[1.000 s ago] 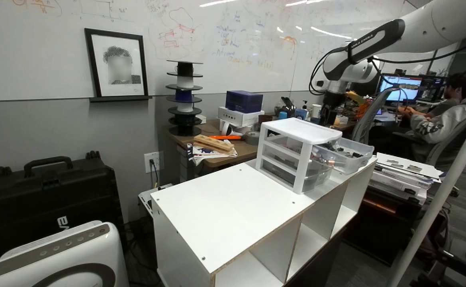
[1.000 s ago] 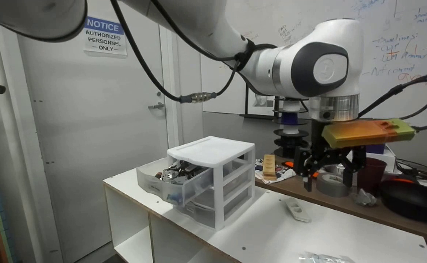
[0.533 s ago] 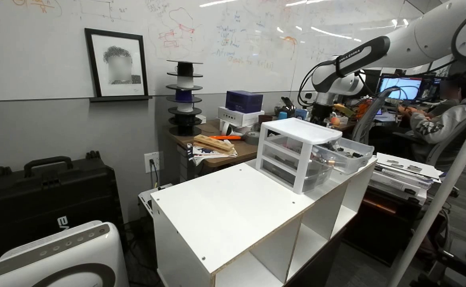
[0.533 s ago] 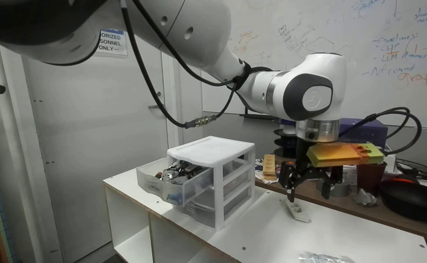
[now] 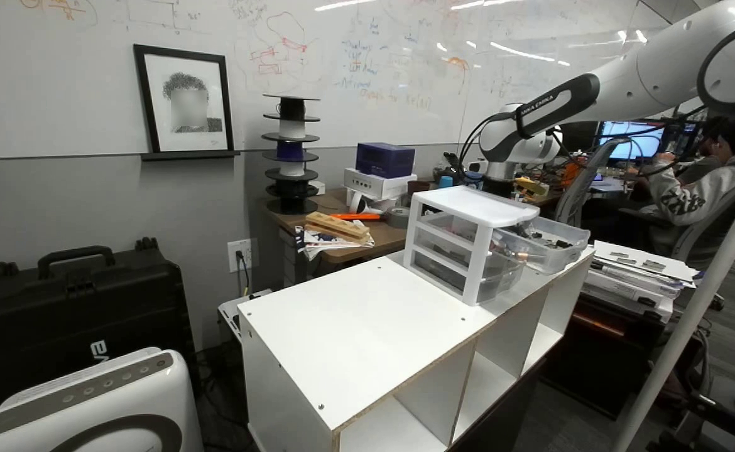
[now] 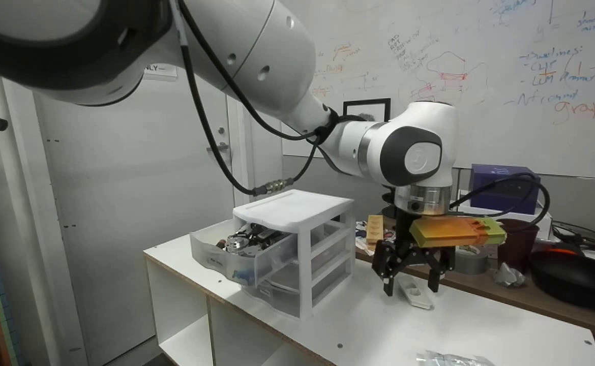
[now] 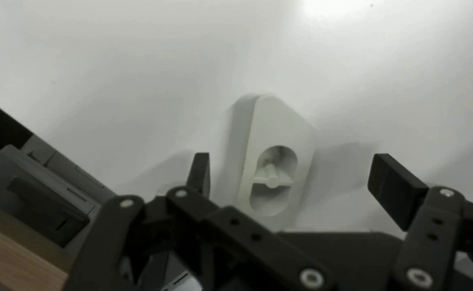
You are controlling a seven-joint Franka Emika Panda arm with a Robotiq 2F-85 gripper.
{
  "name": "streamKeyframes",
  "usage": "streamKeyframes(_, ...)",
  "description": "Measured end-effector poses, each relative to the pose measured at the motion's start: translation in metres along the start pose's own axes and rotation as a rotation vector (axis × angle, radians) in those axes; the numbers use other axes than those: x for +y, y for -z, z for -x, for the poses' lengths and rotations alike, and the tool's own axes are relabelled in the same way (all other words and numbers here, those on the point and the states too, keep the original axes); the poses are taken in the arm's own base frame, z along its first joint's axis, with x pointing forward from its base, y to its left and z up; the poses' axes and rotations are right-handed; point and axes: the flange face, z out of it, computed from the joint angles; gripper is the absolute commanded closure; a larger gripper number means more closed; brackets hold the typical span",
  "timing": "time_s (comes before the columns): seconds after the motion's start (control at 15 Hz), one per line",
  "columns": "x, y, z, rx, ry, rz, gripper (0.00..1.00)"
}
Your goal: Put the papers in the topmost drawer
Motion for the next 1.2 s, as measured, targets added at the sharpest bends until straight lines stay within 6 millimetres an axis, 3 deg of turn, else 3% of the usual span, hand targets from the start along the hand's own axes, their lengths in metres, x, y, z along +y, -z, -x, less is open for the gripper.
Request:
streamKeyframes(0.07, -0.002, -0.005, -0.003, -0.005, 0.006, -0.005, 0.26)
streamKeyframes(0.2, -0.004, -0.012, -0.007, -0.020, 0.021, -0.006, 0.41)
streamKeyframes(0.6, -0.001, -0.002, -0.003, -0.050, 0.055, 0.030, 0.85)
streamKeyframes(1.0, -0.009, 0.003, 0.020, -0.080, 0.047, 0.013, 0.85)
streamKeyframes(1.2, -0.021, 0.025, 0.025, -0.078, 0.043, 0.007, 0.84)
